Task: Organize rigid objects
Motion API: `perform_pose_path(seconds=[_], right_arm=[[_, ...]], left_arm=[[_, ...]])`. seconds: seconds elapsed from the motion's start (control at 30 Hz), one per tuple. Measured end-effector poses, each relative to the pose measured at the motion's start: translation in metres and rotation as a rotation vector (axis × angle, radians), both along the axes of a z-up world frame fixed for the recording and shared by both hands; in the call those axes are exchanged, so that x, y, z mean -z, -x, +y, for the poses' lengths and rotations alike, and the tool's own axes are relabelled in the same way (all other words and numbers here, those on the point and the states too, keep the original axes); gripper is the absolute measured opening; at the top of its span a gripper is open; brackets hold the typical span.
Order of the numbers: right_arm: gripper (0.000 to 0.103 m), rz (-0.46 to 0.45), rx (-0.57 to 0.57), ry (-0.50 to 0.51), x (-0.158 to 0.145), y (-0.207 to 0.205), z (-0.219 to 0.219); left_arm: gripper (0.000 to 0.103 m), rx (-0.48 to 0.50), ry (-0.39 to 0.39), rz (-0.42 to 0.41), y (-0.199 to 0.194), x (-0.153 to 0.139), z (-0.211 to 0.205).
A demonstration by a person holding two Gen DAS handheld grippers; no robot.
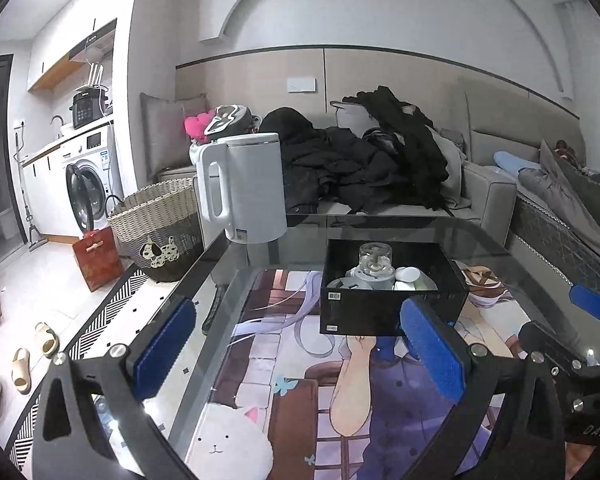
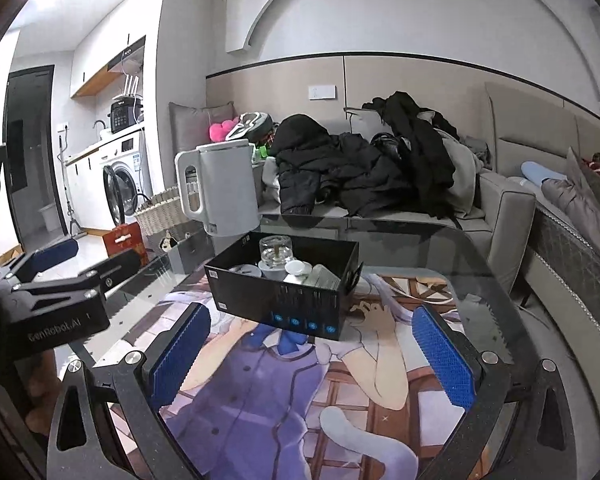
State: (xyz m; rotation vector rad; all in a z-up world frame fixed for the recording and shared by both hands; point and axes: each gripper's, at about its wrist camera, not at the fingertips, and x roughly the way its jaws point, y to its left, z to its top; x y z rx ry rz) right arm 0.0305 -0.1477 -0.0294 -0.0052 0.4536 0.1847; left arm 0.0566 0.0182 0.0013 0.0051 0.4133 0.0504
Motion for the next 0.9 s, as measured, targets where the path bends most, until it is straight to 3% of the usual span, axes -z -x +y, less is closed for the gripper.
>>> perform_pose_path(seconds=[0.9], right_arm=[[0.103, 0.009, -0.001, -0.006, 0.0035, -0.0011, 0.0031]], left_arm=[[0.103, 0.002, -0.016, 0.000, -0.0011, -0.0018, -0.0032]])
